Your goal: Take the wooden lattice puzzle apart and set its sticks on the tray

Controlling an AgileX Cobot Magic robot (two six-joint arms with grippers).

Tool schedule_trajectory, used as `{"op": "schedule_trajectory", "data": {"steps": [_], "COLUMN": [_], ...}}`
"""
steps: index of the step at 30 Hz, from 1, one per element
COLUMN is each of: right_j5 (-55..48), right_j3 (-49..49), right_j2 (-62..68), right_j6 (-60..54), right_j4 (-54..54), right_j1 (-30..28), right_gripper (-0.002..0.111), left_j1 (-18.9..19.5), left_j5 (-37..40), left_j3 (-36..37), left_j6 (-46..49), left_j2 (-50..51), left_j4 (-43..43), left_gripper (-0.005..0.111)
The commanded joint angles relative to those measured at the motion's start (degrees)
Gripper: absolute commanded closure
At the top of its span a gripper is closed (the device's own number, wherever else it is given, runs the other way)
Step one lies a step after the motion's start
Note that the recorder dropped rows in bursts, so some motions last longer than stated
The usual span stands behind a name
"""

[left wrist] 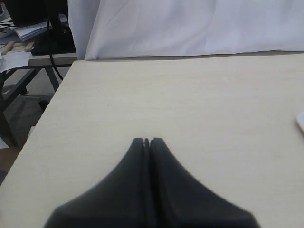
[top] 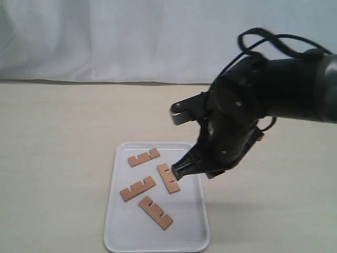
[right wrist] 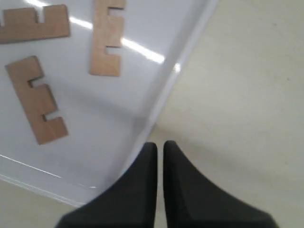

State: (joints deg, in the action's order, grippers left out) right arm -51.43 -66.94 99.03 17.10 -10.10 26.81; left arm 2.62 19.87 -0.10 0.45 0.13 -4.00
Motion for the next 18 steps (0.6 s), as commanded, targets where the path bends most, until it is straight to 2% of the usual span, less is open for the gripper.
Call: {"op": "schedule_trajectory", "data": {"steps": [1, 8, 11, 13, 18], "right_j5": [0.6, -1.3, -2.7, 0.2, 8.8], "right_j3": [5.2, 11.8, 13.7, 15.2, 19.4], "right_j2": [-6.8, -16.7, -20.3, -22.8, -29.7], "right_j6": [-4.5, -13.2, -13.1, -11.4, -11.9], "right_j4": [2.8, 7.1, 6.5, 8.5, 11.0], "right_j1": [-8.1, -25.8, -33.7, -37.9, -39.4], "right_gripper": [0.104, 0.104, 0.104, 0.104, 0.104], "left_j1": [0.0, 0.0, 0.0, 0.0, 0.0], "left_j5": [-0.9, -0.9, -0.9, -0.9, -0.9], "left_j3": [0.1, 0.1, 0.1, 0.1, 0.1], "left_j6": [0.0, 0.0, 0.0, 0.0, 0.0], "left_j2": [-0.1, -0.1, -0.1, -0.1, -0.1], "left_j4": [0.1, 0.1, 0.1, 0.1, 0.1], "left_gripper": [0.107, 0.107, 0.107, 0.107, 0.107]}}
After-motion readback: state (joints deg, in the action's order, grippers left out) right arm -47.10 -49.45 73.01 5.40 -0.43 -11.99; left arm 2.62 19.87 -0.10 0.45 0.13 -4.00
